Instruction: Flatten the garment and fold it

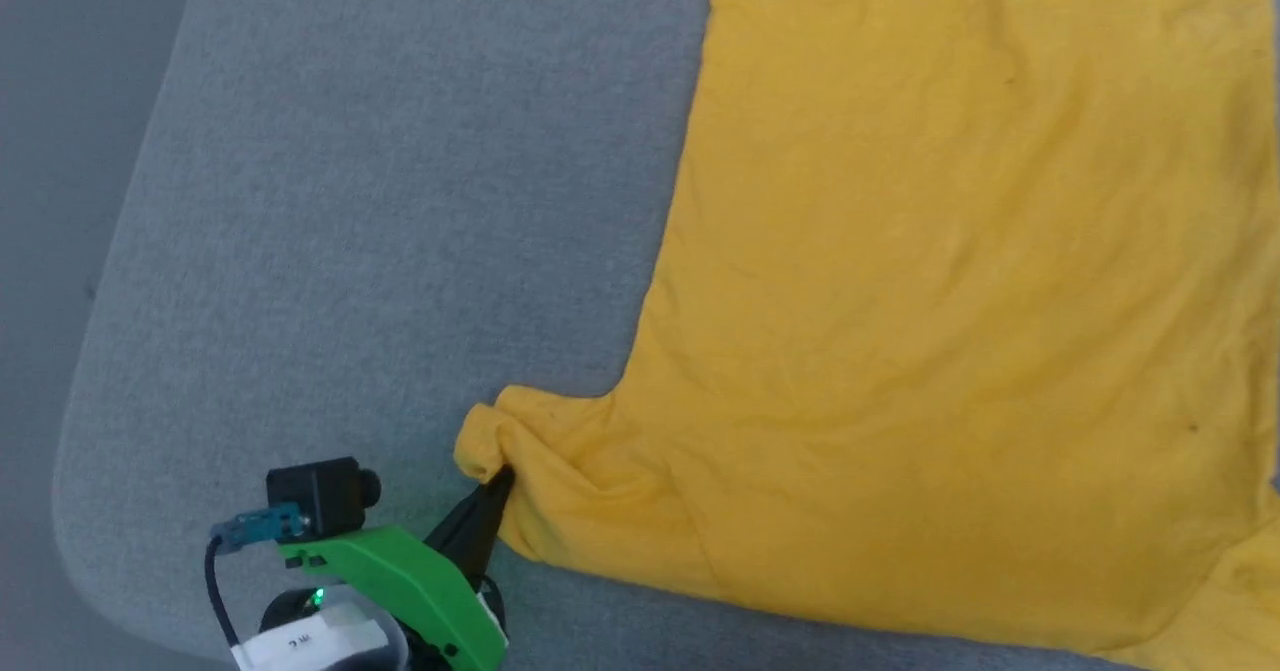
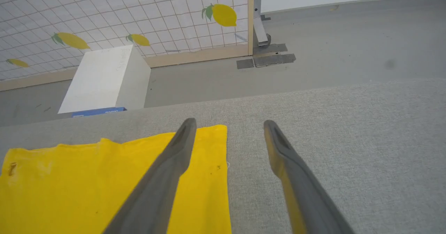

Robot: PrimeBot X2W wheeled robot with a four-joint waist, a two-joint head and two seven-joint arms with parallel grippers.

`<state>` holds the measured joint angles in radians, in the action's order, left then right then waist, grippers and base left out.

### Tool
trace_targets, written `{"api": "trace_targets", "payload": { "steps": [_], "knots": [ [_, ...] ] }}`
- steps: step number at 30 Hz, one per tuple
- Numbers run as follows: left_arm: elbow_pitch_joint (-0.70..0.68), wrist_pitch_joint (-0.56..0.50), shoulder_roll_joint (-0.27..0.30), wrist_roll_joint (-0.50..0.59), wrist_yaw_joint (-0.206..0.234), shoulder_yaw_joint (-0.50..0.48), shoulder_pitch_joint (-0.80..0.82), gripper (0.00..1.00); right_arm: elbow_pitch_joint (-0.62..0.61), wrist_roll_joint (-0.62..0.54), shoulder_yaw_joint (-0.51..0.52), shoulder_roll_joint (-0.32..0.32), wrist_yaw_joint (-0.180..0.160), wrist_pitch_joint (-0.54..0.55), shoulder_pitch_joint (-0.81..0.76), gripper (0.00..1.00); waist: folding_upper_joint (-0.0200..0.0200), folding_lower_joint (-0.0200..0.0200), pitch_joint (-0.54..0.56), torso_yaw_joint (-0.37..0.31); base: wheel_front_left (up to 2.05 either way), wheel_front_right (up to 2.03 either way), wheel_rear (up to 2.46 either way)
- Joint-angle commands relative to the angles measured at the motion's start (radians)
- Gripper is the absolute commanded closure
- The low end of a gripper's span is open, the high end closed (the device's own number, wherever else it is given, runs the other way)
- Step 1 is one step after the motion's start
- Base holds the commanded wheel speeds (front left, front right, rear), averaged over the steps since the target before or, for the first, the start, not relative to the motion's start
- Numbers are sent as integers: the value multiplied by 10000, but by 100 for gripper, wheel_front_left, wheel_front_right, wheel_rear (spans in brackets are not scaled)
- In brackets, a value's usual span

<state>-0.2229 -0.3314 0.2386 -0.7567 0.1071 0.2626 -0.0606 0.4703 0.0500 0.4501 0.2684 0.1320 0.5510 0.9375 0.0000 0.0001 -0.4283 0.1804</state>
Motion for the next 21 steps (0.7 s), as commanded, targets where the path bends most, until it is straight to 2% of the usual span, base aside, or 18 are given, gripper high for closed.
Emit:
{"api": "trace_targets", "payload": {
  "steps": [1,8,14,15,16,17,19,20,21],
  "knots": [
    [-174,84,-90,172,-27,101,160,100,137,-268,185,59,-13,481,347,0,0,-1,-1314,1248,0,0,0],
    [-1114,147,-281,355,-38,524,133,100,-250,-1628,1089,201,-13,3054,1284,0,0,-1,-2153,1925,0,0,0],
    [-1438,162,-308,420,20,623,80,100,-1029,-2466,1589,14,-13,4661,1513,0,0,-1,-2502,2025,0,0,0],
    [-1431,162,-303,429,29,621,87,100,-1079,-2535,1639,32,-13,4841,1523,5,0,-1,-2523,2019,0,0,0],
    [-1421,166,-298,441,39,619,100,100,-1120,-2595,1666,54,-13,5028,1530,39,0,-1,-2541,2010,0,0,0],
    [-1412,169,-299,446,47,618,111,100,-1156,-2608,1676,69,-13,5125,1538,54,0,-1,-2552,2001,0,0,0],
    [-1393,180,-315,438,61,611,140,100,-1295,-2571,1657,111,-13,5090,1536,93,0,-1,-2569,1971,0,0,0],
    [-1379,187,-319,434,67,605,152,100,-1356,-2516,1637,127,-13,4986,1515,100,0,-1,-2569,1945,0,0,0],
    [-1354,192,-320,431,76,594,167,100,-1406,-2429,1599,170,-13,4816,1454,100,0,-1,-2554,1906,0,0,0]
  ]
}}
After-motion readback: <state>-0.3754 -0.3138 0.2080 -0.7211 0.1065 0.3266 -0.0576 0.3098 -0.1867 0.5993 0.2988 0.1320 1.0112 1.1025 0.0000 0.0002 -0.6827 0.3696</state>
